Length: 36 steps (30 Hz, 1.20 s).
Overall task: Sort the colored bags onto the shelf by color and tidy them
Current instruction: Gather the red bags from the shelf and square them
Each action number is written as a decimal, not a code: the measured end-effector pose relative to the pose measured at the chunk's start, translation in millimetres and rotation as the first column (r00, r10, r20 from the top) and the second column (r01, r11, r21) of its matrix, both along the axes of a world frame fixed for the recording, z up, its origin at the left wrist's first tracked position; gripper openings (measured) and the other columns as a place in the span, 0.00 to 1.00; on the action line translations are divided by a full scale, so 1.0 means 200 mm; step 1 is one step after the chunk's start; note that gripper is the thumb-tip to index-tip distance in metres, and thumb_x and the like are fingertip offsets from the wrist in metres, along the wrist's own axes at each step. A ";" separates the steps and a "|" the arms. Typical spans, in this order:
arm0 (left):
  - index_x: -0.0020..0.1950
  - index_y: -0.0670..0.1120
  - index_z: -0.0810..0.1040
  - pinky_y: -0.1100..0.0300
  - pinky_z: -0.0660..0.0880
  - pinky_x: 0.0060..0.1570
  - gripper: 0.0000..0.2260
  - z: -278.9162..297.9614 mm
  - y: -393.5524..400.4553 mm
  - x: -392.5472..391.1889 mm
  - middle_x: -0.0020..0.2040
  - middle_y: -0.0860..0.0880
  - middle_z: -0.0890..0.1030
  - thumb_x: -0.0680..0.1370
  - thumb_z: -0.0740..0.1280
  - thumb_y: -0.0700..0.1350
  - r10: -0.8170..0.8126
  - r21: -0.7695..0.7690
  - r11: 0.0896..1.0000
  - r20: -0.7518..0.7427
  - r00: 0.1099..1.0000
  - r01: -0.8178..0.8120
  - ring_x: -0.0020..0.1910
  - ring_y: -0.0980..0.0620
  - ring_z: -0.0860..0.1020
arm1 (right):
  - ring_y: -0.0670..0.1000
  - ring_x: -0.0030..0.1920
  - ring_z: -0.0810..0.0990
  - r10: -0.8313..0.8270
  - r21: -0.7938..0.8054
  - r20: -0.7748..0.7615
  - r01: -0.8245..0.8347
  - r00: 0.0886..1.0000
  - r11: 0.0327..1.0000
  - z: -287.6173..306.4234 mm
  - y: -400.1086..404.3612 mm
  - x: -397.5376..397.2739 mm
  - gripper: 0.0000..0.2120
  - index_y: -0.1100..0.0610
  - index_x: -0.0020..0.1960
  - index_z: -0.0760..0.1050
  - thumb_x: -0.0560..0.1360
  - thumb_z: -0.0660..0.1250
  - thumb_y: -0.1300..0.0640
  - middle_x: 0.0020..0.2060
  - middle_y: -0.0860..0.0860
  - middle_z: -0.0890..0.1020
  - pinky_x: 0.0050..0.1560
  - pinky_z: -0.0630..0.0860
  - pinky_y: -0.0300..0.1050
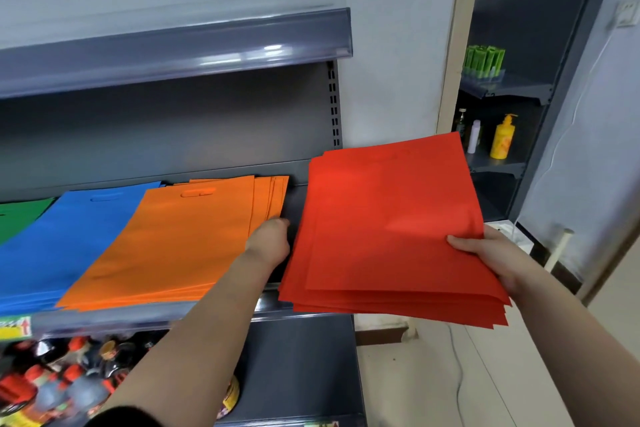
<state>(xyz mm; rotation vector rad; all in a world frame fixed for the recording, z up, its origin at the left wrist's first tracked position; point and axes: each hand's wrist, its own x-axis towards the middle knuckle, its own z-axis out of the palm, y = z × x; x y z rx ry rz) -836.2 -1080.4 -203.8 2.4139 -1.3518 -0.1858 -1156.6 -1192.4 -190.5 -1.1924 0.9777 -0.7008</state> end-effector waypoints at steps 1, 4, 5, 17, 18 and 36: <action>0.55 0.37 0.77 0.57 0.71 0.47 0.10 0.03 0.01 -0.01 0.54 0.40 0.79 0.81 0.58 0.40 0.020 -0.148 0.988 -0.189 0.982 -0.048 0.56 0.40 0.77 | 0.57 0.44 0.80 0.010 -0.007 0.013 -0.010 1.000 1.000 0.00 0.00 0.01 0.11 0.57 0.56 0.75 0.74 0.66 0.66 0.46 0.58 0.82 0.43 0.76 0.49; 0.48 0.43 0.81 0.52 0.75 0.49 0.21 0.12 0.07 -0.08 0.48 0.43 0.83 0.81 0.55 0.57 -0.096 -0.283 0.910 -0.853 0.513 -0.302 0.48 0.42 0.80 | 0.53 0.39 0.83 0.032 -0.020 0.060 -0.031 0.998 0.999 0.01 0.01 0.06 0.10 0.53 0.52 0.76 0.74 0.66 0.65 0.41 0.54 0.83 0.38 0.76 0.46; 0.46 0.45 0.82 0.51 0.76 0.49 0.22 0.14 0.11 -0.09 0.46 0.44 0.83 0.79 0.57 0.61 -0.116 -0.236 0.910 -0.935 0.336 -0.342 0.46 0.44 0.80 | 0.52 0.37 0.84 0.042 -0.023 0.074 -0.040 0.996 0.999 0.01 0.01 0.08 0.10 0.53 0.52 0.76 0.74 0.66 0.65 0.39 0.53 0.84 0.36 0.77 0.45; 0.62 0.37 0.74 0.50 0.77 0.50 0.21 0.16 0.26 -0.04 0.52 0.40 0.81 0.72 0.73 0.40 0.139 -0.013 0.963 -0.831 0.539 -0.268 0.47 0.43 0.80 | 0.58 0.48 0.82 0.328 0.133 -0.181 -0.308 0.927 0.942 0.09 0.03 0.37 0.10 0.58 0.56 0.76 0.74 0.68 0.61 0.48 0.58 0.83 0.46 0.78 0.52; 0.61 0.38 0.73 0.50 0.76 0.49 0.19 0.16 0.26 -0.05 0.53 0.42 0.80 0.72 0.73 0.38 0.122 -0.051 0.958 -0.816 0.565 -0.281 0.48 0.43 0.79 | 0.58 0.48 0.82 0.328 0.157 -0.219 -0.298 0.919 0.941 0.09 0.03 0.37 0.11 0.60 0.56 0.77 0.74 0.69 0.60 0.48 0.59 0.83 0.47 0.78 0.52; 0.55 0.47 0.75 0.60 0.79 0.44 0.15 0.40 -0.03 -0.05 0.49 0.48 0.83 0.73 0.69 0.32 -0.569 -0.763 0.548 -0.640 0.516 -0.342 0.45 0.53 0.82 | 0.53 0.48 0.81 0.062 -0.347 0.256 0.031 0.965 0.937 0.26 -0.05 0.46 0.25 0.48 0.63 0.70 0.73 0.65 0.71 0.51 0.52 0.81 0.44 0.78 0.46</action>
